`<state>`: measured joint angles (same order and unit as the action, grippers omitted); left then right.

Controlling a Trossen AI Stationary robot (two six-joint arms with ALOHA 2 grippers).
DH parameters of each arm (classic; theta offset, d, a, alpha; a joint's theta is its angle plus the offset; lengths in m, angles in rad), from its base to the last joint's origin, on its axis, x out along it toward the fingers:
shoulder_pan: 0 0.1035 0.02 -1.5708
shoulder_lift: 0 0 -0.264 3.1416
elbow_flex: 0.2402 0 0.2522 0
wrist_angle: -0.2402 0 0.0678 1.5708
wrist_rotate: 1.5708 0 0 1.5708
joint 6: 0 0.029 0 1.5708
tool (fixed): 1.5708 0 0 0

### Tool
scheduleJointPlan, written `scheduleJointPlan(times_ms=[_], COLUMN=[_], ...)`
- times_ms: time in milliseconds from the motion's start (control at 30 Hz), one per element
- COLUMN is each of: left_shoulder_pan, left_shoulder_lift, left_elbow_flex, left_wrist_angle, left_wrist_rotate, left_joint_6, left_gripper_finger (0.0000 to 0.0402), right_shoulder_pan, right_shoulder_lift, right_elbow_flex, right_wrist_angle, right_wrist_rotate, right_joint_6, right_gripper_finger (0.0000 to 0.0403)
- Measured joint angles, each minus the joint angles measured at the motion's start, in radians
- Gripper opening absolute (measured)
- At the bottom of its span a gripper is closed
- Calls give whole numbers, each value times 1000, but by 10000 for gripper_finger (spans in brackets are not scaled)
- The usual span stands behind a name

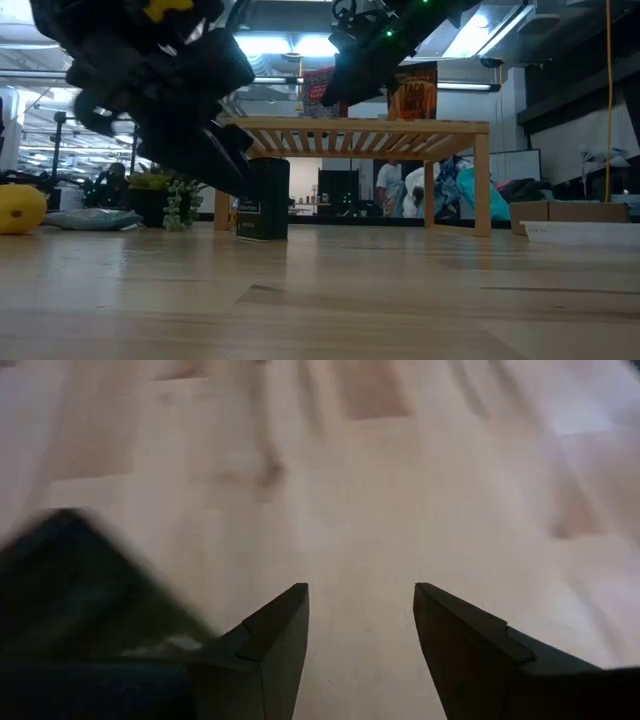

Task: Shelf spices
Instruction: Put the red seasoning can on the shelf

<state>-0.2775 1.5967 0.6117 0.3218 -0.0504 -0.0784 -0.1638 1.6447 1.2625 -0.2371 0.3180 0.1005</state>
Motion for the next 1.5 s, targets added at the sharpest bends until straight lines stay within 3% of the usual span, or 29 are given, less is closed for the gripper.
scheduleJointPlan(times_ms=[1500], left_shoulder_pan=[37], left_shoulder_lift=[0], left_elbow_flex=[2], left_wrist_angle=[-1], left_wrist_rotate=[-5], left_joint_6=[0], left_gripper_finger=[175], right_shoulder_pan=[0], right_shoulder_lift=[0], right_elbow_flex=[0], right_wrist_angle=[9], right_wrist_rotate=[-96], right_joint_6=[-4], right_gripper_finger=[223])
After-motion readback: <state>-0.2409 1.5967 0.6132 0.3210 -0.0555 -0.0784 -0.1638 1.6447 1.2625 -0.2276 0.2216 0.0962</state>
